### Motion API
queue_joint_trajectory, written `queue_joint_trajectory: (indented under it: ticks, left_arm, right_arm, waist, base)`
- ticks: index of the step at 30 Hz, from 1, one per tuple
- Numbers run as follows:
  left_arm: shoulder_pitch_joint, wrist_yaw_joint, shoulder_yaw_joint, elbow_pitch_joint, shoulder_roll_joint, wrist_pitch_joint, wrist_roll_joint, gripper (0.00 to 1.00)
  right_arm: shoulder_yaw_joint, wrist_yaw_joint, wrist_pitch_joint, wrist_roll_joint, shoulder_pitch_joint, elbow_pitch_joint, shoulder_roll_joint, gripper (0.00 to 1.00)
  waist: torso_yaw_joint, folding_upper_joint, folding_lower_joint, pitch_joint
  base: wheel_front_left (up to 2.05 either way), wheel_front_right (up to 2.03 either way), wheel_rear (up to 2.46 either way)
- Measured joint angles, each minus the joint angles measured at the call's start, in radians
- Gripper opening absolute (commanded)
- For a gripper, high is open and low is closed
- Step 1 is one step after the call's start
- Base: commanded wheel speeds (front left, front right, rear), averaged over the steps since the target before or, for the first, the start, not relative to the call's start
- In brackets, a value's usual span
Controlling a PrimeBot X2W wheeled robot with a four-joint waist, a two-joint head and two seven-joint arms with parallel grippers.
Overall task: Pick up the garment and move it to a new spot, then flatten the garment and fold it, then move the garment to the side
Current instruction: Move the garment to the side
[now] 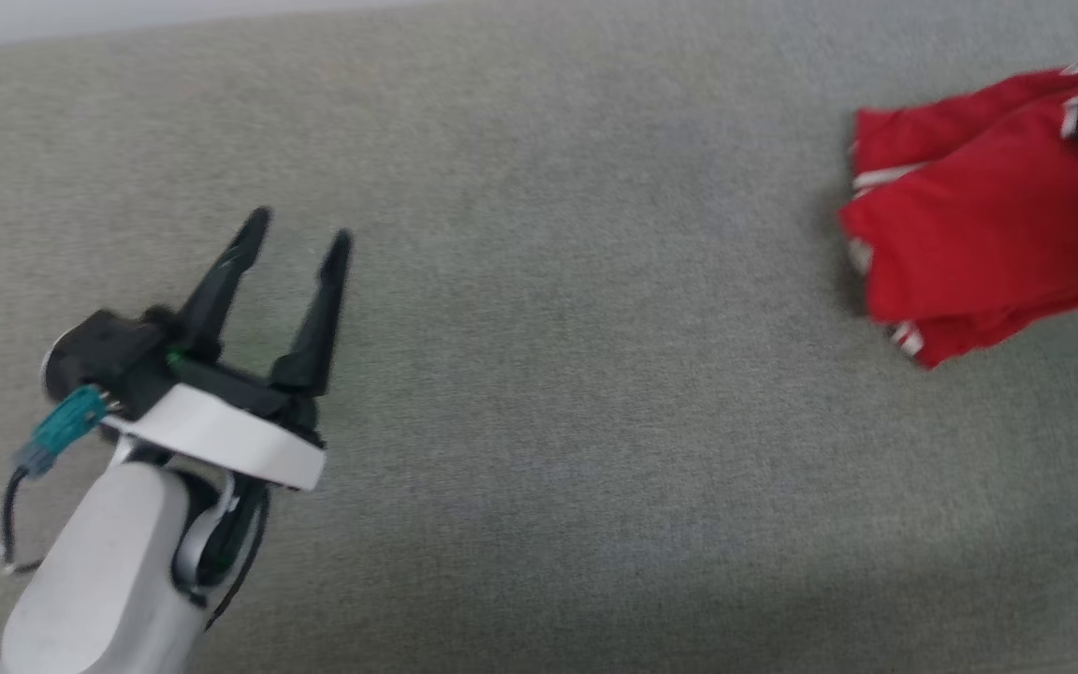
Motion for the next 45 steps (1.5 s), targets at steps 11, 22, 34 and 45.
queue_joint_trajectory:
  ticks: [11,22,34,45]
  left_arm:
    - [-0.177,0.0,-0.169,0.0,0.0,0.0,-0.001,1.0]
    - [-0.253,0.0,-0.243,0.019,-0.005,0.0,-0.017,1.0]
    - [-0.222,0.0,-0.17,0.023,0.003,0.0,-0.025,1.0]
    - [-0.101,0.0,-0.036,0.004,-0.005,0.0,-0.024,1.0]
  right_arm:
    - [-0.057,0.0,-0.181,-0.165,-0.115,0.213,-0.051,0.0]
    - [-0.145,0.0,-0.295,-0.343,-0.176,0.435,0.039,0.0]
    - [-0.222,0.0,-0.357,-0.428,-0.24,0.534,0.078,1.0]
    - [-0.255,0.0,-0.445,-0.402,-0.235,0.498,0.137,1.0]
  waist:
    - [-0.043,0.0,0.0,0.11]
    - [0.0,0.0,0.0,0.159]
    - [0.024,0.0,0.0,0.142]
    - [0.026,0.0,-0.0001,0.065]
  base:
    - [0.0,0.0,0.0]
    - [0.0,0.0,0.0]
    - [0.0,0.0,0.0]
    - [0.0,0.0,0.0]
